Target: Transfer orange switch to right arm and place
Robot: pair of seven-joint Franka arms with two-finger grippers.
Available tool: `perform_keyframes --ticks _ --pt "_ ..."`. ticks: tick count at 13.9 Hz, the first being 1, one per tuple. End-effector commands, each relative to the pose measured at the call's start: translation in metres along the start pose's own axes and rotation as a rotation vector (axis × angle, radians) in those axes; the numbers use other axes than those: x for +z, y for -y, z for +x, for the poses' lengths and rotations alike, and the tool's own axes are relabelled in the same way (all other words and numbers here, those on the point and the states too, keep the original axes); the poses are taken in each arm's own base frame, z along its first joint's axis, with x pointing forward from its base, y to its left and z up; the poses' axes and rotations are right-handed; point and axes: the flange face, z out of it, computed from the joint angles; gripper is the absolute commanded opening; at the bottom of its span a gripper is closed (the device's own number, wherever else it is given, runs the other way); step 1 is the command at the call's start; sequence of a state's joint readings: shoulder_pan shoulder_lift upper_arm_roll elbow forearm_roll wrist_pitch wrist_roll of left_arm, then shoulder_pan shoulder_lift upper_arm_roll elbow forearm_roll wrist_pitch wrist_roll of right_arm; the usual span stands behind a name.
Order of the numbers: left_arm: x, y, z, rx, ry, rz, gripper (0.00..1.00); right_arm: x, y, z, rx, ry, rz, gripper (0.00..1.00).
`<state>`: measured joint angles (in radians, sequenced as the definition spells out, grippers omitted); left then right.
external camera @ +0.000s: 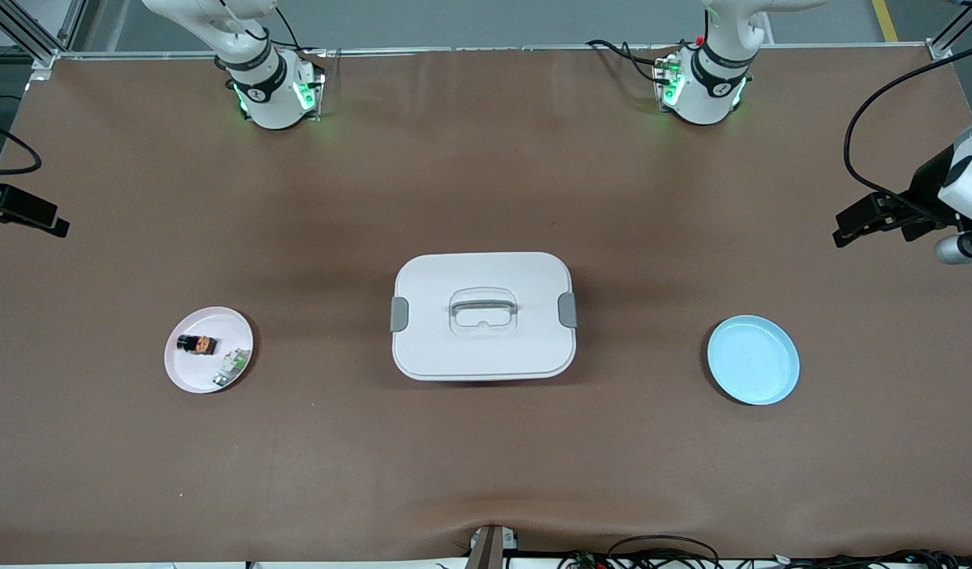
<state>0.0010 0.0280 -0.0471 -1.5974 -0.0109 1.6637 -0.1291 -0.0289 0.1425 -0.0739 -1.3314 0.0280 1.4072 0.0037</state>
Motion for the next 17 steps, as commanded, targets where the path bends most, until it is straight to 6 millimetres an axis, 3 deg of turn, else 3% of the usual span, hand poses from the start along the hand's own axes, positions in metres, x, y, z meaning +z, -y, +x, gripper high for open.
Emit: perform_keyframes --ticks 1,4,9,17 --pt "0.000 0.003 -0.023 0.021 -0.062 0.001 1.00 -0.007 0.007 -0.008 -0.024 -0.002 0.020 1.00" --pt "0.011 0.003 -0.047 0.026 -0.130 0.002 1.00 -0.009 0.017 -0.008 -0.159 -0.007 0.010 1.00" --pt "0.008 -0.004 -0.047 0.031 -0.142 0.001 1.00 -0.014 0.027 -0.008 -0.176 -0.027 0.007 1.00" --pt "-0.014 0.001 -0.050 0.026 -0.049 0.012 1.00 -0.021 0.008 -0.008 -0.109 -0.050 0.006 1.00"
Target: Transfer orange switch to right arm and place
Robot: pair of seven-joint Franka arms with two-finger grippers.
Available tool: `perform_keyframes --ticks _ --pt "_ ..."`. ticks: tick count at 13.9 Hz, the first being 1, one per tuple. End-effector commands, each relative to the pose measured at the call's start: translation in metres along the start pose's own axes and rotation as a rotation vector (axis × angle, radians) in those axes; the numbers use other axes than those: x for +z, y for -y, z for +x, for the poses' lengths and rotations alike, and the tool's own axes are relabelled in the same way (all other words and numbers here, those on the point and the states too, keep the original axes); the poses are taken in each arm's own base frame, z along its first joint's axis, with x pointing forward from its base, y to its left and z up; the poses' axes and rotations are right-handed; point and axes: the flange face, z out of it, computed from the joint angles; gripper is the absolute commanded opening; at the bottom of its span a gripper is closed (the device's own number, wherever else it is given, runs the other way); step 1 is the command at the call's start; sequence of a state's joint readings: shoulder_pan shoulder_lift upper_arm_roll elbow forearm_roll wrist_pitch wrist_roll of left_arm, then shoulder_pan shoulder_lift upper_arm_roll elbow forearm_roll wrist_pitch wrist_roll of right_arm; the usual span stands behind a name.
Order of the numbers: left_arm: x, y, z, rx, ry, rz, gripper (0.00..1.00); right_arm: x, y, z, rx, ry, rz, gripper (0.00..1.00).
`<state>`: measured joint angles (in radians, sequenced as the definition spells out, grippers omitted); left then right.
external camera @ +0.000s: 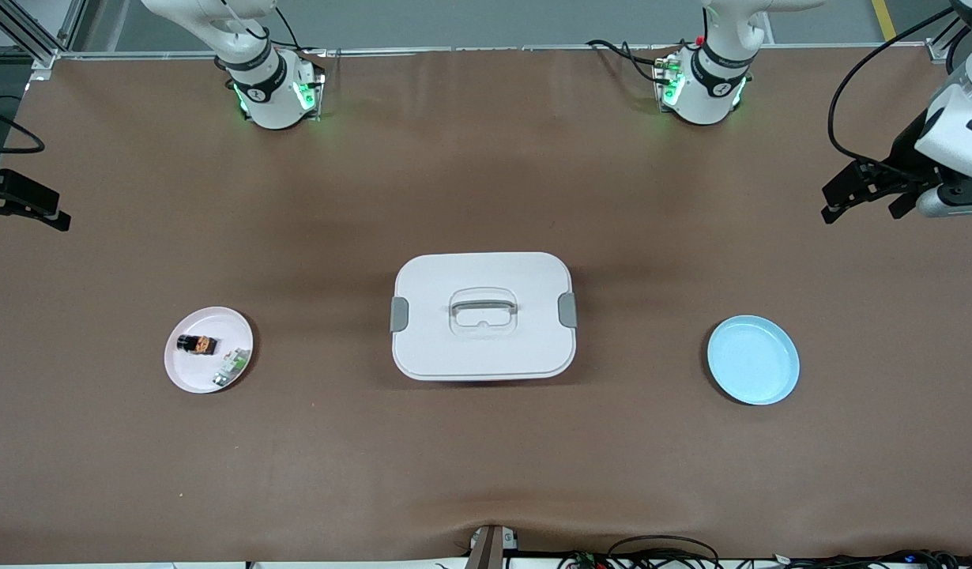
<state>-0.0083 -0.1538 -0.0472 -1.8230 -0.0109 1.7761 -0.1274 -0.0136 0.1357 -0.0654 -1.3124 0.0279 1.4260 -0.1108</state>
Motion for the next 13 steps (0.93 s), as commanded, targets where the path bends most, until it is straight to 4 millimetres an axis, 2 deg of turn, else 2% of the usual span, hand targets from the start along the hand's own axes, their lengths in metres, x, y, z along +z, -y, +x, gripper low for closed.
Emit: perform_keyframes --ticks 1,4,10,13 --pt "-0.013 0.000 0.003 0.017 0.024 0.012 1.00 -0.008 -0.004 -0.007 0.074 -0.005 0.010 1.00" --pt "-0.005 -0.003 0.013 0.019 0.046 0.013 1.00 -0.012 -0.002 -0.009 0.115 -0.013 0.021 1.00" --pt "0.005 0.003 0.015 0.044 0.079 0.023 1.00 -0.013 0.010 -0.013 0.097 0.011 0.026 1.00" --pt "0.006 0.006 0.013 0.093 0.095 0.022 1.00 -0.013 0.003 -0.014 0.085 0.011 0.029 1.00"
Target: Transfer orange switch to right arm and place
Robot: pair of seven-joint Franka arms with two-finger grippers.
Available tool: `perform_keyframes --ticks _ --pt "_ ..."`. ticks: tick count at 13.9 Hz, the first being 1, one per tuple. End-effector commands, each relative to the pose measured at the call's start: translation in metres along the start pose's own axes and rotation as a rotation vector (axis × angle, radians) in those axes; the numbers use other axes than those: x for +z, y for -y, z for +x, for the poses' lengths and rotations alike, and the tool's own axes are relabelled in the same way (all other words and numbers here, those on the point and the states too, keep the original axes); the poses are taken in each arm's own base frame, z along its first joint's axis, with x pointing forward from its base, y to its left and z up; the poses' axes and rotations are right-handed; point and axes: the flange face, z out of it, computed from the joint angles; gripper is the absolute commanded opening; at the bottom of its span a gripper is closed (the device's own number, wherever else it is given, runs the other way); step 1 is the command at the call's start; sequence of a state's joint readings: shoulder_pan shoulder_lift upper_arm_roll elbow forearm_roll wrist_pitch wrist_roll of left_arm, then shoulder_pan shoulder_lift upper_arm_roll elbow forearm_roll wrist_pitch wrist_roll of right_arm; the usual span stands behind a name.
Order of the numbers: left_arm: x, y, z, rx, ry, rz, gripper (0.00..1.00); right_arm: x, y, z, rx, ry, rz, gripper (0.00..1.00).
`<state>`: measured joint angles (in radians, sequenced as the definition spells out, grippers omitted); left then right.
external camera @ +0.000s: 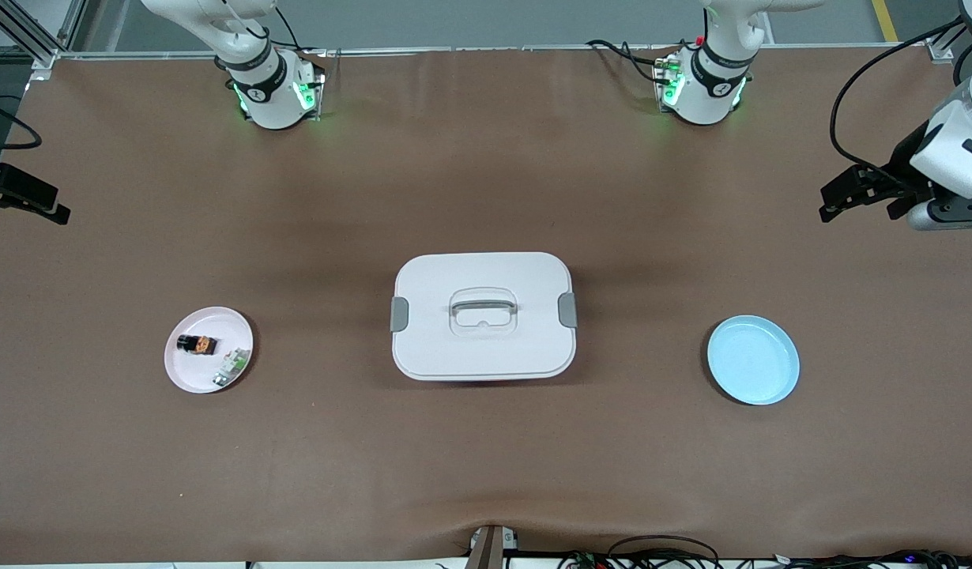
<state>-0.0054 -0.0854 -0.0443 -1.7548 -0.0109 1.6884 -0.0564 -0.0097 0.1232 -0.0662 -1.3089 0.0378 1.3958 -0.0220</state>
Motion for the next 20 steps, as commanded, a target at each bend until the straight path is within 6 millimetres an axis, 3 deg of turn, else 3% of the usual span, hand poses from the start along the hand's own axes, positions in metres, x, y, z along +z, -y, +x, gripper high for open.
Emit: perform_keyframes --ticks 1,7,11,20 --pt "-0.008 0.003 0.001 0.021 0.005 0.017 1.00 -0.007 0.000 -0.007 -0.011 -0.002 0.017 1.00" --pt "-0.010 0.000 0.000 -0.028 -0.001 0.018 1.00 -0.003 -0.002 -0.010 -0.020 0.027 0.016 1.00" --pt "-0.013 -0.012 -0.005 -0.011 0.034 0.011 1.00 -0.003 -0.004 -0.010 -0.015 0.026 0.015 1.00" --pt "-0.006 -0.001 -0.003 -0.024 0.073 0.020 1.00 -0.004 -0.004 -0.009 -0.010 0.021 0.017 1.00"
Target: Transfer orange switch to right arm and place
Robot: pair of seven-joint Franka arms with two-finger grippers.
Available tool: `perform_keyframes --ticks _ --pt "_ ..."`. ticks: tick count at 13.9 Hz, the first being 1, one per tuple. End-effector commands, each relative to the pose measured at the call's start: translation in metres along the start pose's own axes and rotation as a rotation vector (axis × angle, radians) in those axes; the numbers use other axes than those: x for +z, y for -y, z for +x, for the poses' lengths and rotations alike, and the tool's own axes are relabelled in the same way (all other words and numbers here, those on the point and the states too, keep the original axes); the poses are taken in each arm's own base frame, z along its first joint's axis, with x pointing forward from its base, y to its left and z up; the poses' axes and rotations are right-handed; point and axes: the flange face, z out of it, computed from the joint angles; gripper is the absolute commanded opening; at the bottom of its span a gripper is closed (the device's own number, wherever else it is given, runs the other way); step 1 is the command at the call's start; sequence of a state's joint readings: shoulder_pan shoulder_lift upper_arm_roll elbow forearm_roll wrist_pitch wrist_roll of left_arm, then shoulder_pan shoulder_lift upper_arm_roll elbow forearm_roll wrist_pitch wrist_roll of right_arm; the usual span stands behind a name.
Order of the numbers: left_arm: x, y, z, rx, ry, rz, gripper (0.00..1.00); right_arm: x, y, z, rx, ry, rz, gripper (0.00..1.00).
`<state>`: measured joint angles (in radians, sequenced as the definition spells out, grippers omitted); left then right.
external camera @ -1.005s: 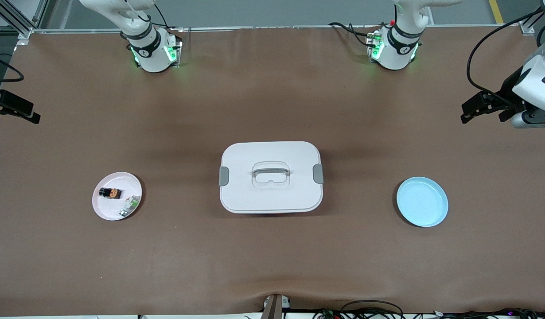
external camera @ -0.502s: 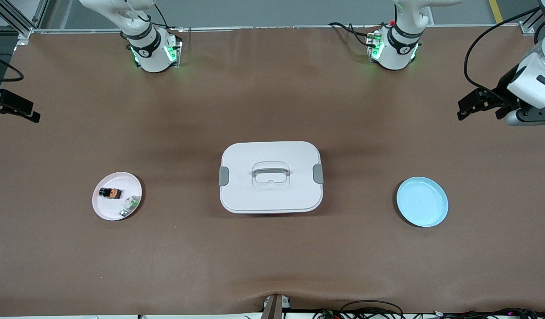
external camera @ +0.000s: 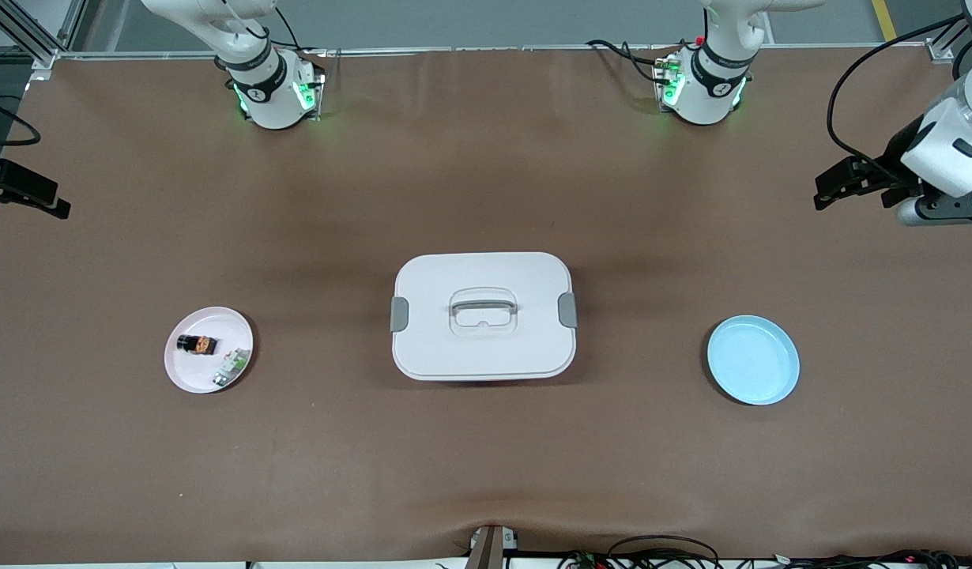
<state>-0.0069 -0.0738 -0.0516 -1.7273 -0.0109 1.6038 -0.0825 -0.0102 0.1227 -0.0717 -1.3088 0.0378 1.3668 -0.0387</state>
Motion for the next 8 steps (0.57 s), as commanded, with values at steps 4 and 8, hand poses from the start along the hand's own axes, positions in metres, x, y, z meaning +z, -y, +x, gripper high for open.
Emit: perform_keyframes --ticks 4,8 --pt "-0.0085 0.0042 0.0044 -0.011 0.000 0.016 1.00 -0.0059 -0.0027 -0.0060 0.003 -0.009 0.018 1.00" --pt "-0.0060 0.0048 0.0063 -0.012 0.004 0.014 1.00 -0.0062 -0.0060 -0.0060 0.009 -0.011 0.020 1.00"
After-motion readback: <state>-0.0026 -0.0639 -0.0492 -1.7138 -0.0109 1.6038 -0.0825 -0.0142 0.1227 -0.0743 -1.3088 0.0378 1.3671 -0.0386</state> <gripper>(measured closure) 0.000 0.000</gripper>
